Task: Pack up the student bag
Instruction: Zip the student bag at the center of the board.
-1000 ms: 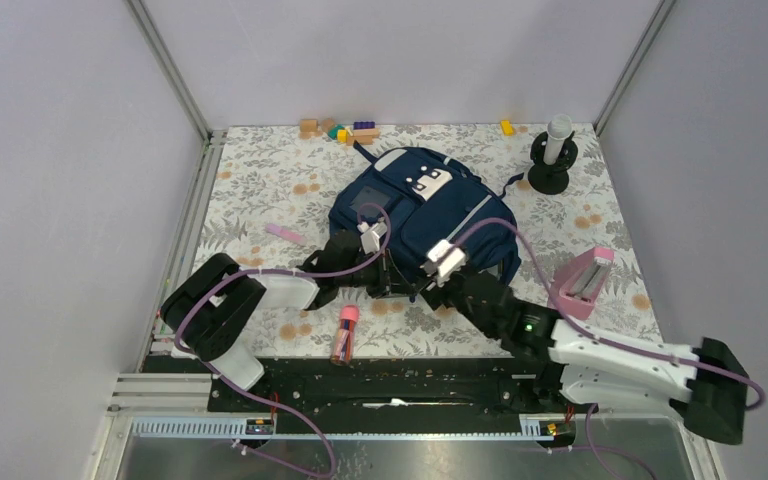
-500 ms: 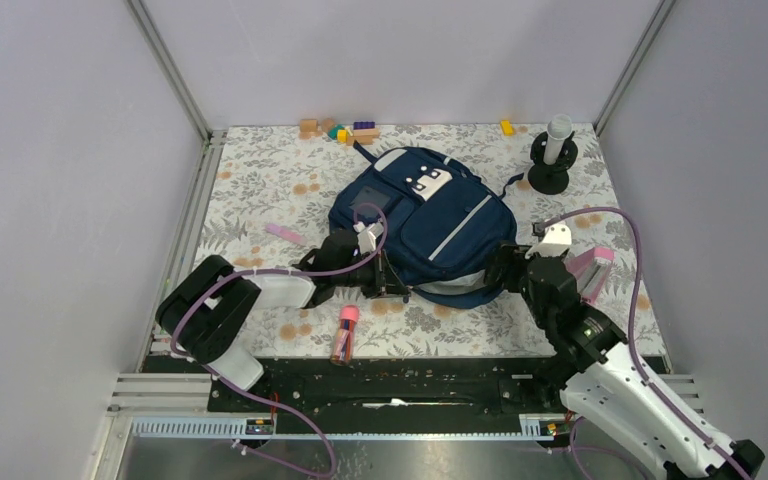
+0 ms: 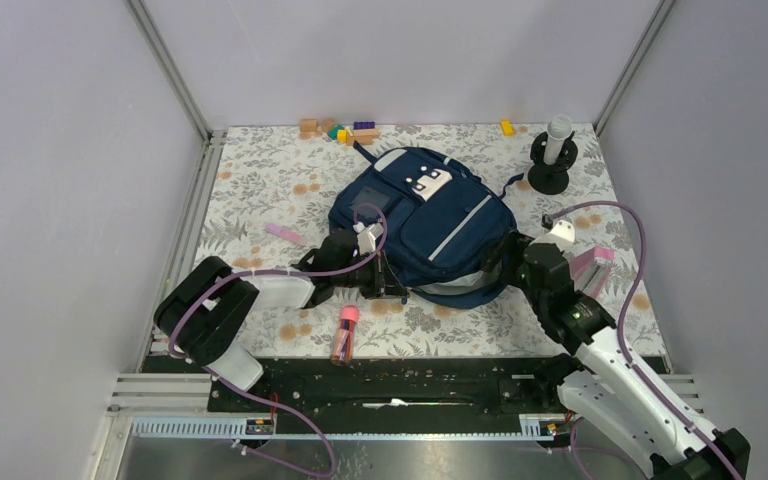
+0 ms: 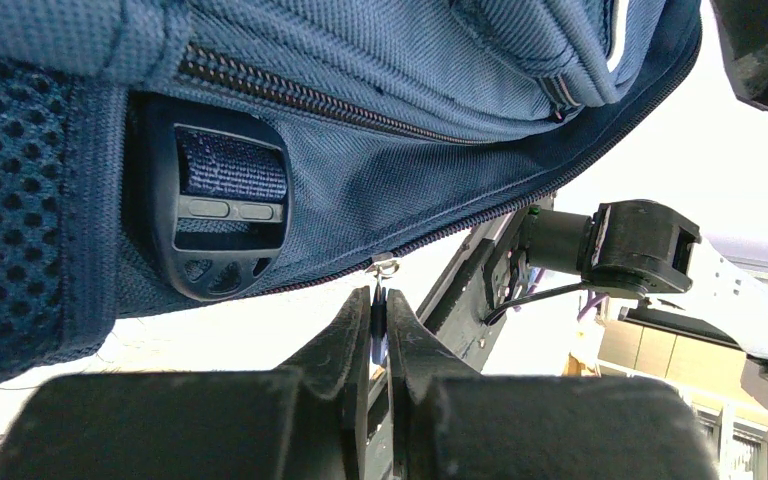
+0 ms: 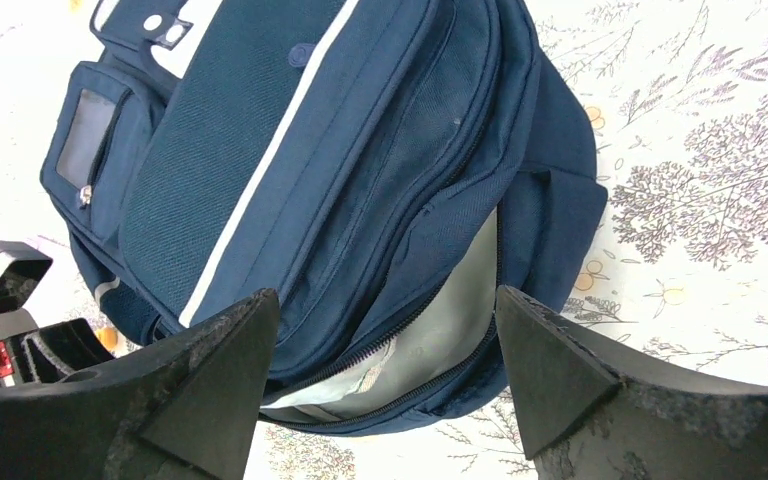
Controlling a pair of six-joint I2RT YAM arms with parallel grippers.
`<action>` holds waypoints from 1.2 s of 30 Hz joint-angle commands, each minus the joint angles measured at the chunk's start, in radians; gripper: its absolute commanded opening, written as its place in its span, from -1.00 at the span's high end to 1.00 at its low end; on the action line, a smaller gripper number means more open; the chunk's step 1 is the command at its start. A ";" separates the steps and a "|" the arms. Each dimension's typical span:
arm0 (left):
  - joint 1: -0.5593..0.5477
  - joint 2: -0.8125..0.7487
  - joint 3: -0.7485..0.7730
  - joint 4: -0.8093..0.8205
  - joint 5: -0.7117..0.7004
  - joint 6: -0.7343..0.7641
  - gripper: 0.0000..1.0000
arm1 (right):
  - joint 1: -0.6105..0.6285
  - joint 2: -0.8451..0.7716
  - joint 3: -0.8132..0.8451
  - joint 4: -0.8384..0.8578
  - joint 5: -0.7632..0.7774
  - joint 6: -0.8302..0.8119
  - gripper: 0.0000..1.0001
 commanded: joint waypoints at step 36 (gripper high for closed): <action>-0.005 -0.013 -0.001 0.052 -0.037 0.025 1.00 | 0.032 0.338 -0.217 0.492 -0.138 0.318 1.00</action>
